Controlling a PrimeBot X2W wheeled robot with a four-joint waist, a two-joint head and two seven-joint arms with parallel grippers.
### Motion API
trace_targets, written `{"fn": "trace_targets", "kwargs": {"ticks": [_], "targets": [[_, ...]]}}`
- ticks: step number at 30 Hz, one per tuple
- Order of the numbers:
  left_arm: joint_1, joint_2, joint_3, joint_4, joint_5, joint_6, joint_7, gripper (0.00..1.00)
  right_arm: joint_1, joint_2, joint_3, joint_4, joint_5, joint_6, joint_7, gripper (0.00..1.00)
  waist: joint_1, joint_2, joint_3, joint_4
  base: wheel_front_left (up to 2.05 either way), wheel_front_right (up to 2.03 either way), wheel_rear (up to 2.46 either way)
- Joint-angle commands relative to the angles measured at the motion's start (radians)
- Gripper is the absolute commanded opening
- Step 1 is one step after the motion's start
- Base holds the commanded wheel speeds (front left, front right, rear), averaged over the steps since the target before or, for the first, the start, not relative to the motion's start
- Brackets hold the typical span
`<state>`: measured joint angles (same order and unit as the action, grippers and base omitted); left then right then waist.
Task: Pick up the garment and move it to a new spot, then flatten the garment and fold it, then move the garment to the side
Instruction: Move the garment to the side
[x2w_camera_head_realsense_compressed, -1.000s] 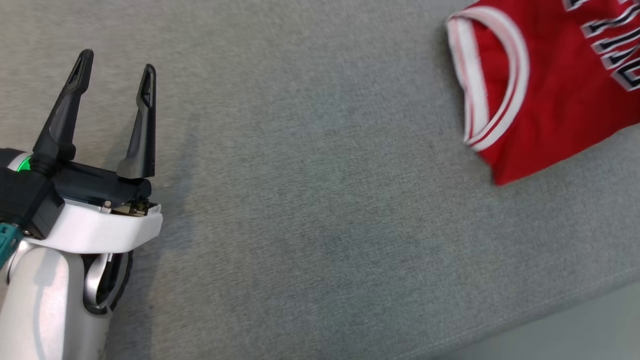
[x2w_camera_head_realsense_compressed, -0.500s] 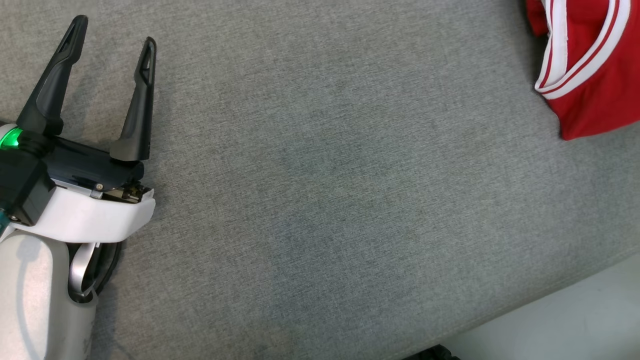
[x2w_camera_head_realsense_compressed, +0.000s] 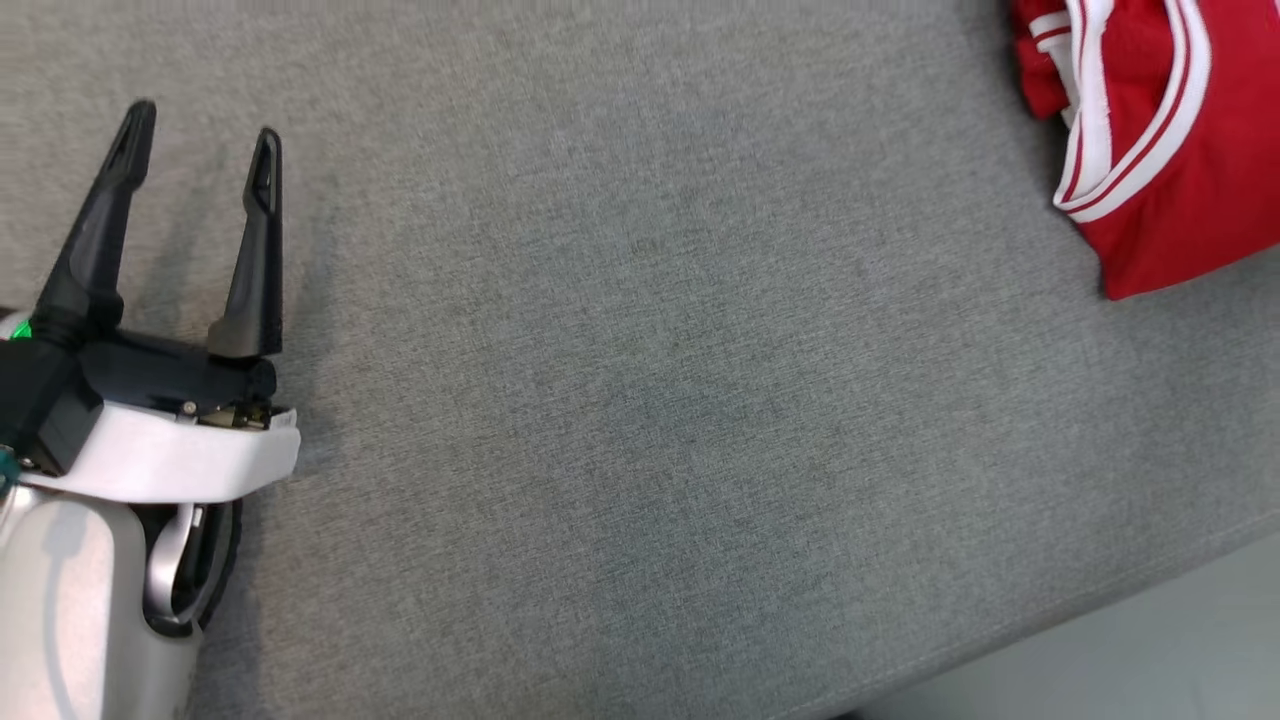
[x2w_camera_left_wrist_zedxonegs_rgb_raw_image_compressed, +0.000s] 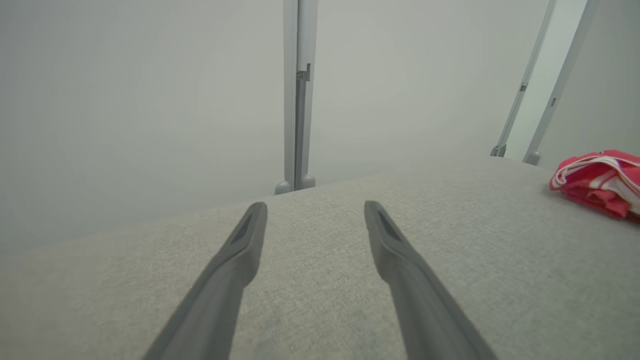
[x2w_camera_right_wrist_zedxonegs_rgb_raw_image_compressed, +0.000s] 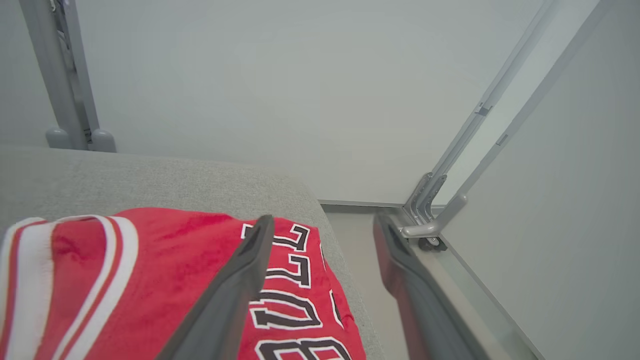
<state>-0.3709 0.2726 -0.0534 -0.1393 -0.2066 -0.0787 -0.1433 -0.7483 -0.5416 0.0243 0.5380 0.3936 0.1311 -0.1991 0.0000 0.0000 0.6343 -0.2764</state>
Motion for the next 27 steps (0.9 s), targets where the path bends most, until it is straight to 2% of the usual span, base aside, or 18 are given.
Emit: {"fn": "trace_targets", "kwargs": {"ticks": [1, 3, 12, 17, 23, 27], "targets": [[0.028, -0.008, 0.011, 0.015, -0.014, 0.013, -0.013, 1.0, 0.051, 0.036, -0.021, -0.043, -0.017, -0.001, -0.022, 1.0, 0.0, 0.0, -0.073, 0.024, 0.0, 0.0, 0.0], [0.04, -0.013, 0.016, 0.023, -0.021, 0.018, -0.025, 1.0, 0.074, 0.047, -0.03, -0.063, -0.042, -0.001, -0.024, 1.0, 0.0, 0.0, -0.094, 0.031, 0.0, 0.0, 0.0], [0.147, -0.048, 0.042, 0.079, -0.062, 0.051, -0.061, 1.0, 0.29, 0.236, -0.081, -0.312, -0.143, -0.001, 0.019, 1.0, 0.0, 0.0, -0.249, 0.123, 0.0, 0.0, 0.0], [0.2, -0.057, 0.052, 0.103, -0.073, 0.064, -0.072, 1.0, 0.4, 0.325, -0.068, -0.426, -0.183, -0.001, 0.071, 1.0, 0.0, 0.0, -0.322, 0.177, 0.0, 0.0, 0.0], [0.262, -0.073, 0.056, 0.119, -0.095, 0.066, -0.083, 1.0, 0.518, 0.394, -0.049, -0.515, -0.202, 0.0, 0.11, 1.0, 0.0, 0.0, -0.402, 0.245, 0.0, 0.0, 0.0], [0.304, -0.072, 0.058, 0.133, -0.103, 0.068, -0.083, 1.0, 0.582, 0.411, -0.038, -0.546, -0.204, 0.0, 0.138, 1.0, 0.0, 0.0, -0.446, 0.273, 0.0, 0.0, 0.0]]}}
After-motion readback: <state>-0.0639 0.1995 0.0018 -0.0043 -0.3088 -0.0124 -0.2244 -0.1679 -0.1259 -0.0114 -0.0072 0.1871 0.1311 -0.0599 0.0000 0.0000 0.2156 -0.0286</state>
